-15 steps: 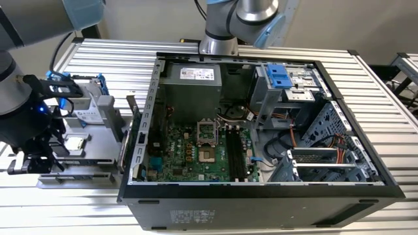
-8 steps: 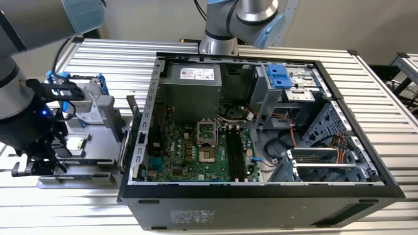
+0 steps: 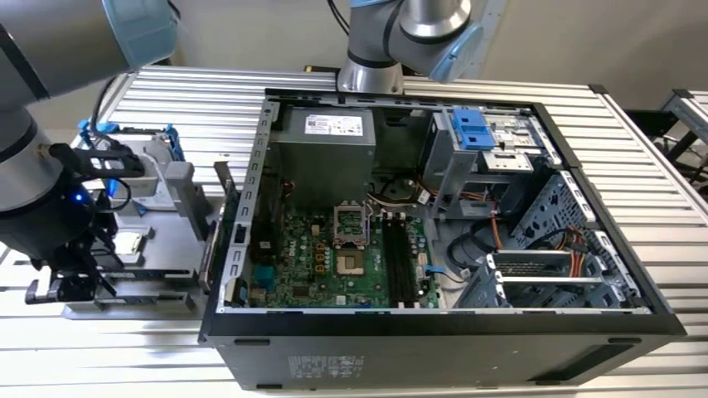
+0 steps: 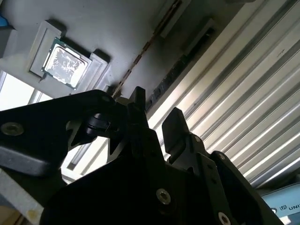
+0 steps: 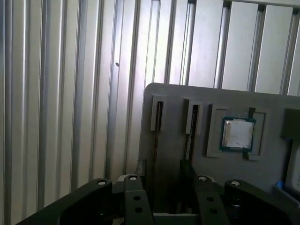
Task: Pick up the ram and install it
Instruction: 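Pick up the ram and move it above insertion slot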
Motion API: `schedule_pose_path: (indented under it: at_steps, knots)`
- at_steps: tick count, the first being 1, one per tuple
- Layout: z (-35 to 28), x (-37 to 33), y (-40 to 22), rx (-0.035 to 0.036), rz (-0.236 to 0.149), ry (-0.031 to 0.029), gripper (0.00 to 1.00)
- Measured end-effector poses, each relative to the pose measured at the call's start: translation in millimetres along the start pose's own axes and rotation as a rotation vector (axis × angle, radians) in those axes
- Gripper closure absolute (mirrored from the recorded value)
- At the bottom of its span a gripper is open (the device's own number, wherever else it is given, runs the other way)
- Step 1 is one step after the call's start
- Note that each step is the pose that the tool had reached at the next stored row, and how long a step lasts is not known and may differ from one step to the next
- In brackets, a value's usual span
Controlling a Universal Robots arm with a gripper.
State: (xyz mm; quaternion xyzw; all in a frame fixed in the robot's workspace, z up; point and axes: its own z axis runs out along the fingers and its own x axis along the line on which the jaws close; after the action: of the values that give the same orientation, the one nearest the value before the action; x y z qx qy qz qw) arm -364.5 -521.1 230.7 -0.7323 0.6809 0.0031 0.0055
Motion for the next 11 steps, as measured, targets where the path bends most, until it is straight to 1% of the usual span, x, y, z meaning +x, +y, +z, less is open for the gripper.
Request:
schedule_pose_path:
  at_steps: [3,5,8,11]
  knots:
    - [2.8,-0.1,0.3,-0.0036,0.000,-0.0004,0.00]
    - [3.9,0.0,0.5,-0.0087,0.000,-0.0012,0.00]
    - [6.0,0.0,0.6,-0.0144,0.000,-0.0026,0.00]
    - [10.6,0.1,0.7,-0.0149,-0.001,-0.0028,0.00]
